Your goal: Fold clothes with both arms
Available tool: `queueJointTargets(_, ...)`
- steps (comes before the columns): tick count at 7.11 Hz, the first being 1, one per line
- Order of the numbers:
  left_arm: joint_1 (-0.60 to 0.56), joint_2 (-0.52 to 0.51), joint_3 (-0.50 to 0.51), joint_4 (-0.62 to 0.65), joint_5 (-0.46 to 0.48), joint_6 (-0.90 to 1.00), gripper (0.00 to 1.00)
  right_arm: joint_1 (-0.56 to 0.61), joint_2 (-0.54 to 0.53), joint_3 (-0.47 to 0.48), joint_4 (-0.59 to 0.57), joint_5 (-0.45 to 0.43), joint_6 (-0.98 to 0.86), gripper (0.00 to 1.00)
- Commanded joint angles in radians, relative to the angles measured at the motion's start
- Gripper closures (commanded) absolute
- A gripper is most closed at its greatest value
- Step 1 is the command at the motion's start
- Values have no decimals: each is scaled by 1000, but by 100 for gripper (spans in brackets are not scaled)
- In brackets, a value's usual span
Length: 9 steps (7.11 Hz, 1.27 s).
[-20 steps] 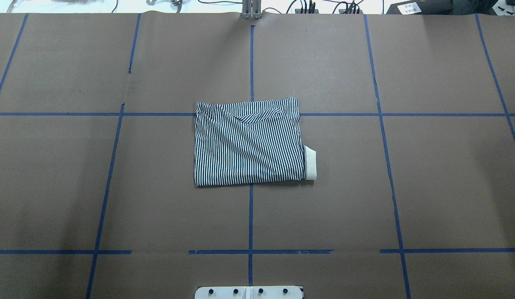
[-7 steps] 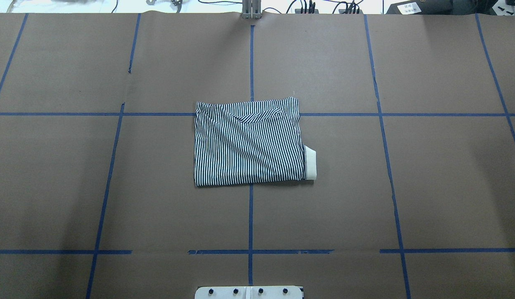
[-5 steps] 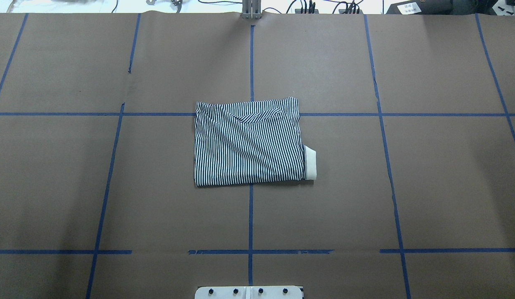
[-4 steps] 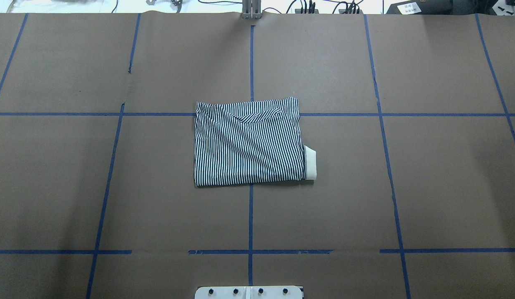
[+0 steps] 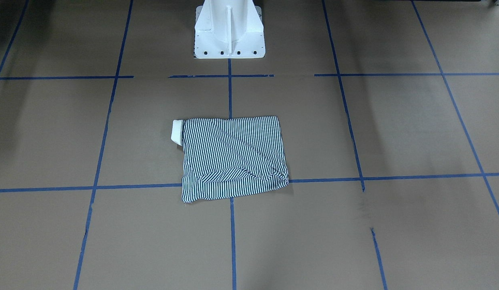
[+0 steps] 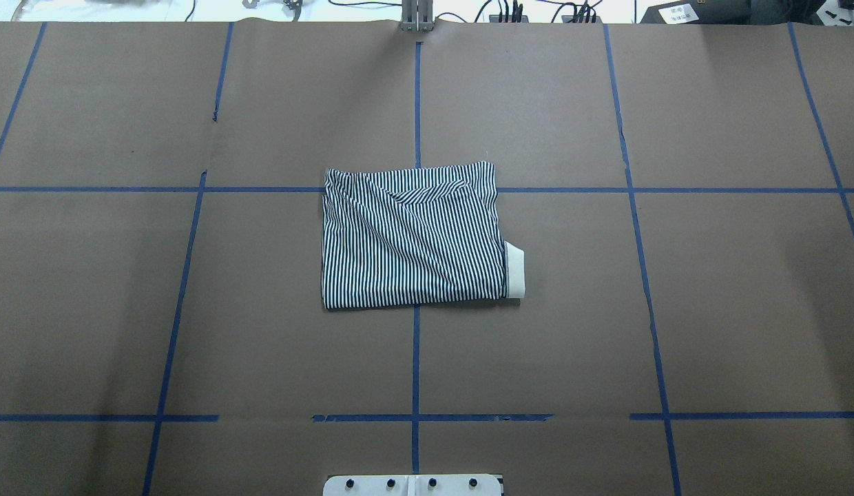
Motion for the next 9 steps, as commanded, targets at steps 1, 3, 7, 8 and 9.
queueJointTargets(1,0,0,1,0,0,0,0,-2,0,0,0,0,-1,0)
queueJointTargets(3,0,0,3,0,0,0,0,-2,0,-9,0,-2,0,0)
queueJointTargets(7,0,0,3,2,0,0,0,-3,0,-12,0,0,0,0)
queueJointTargets(8,0,0,3,2,0,0,0,-3,1,-12,2,0,0,0)
queueJointTargets(9,0,0,3,2,0,0,0,-3,3,-12,2,0,0,0)
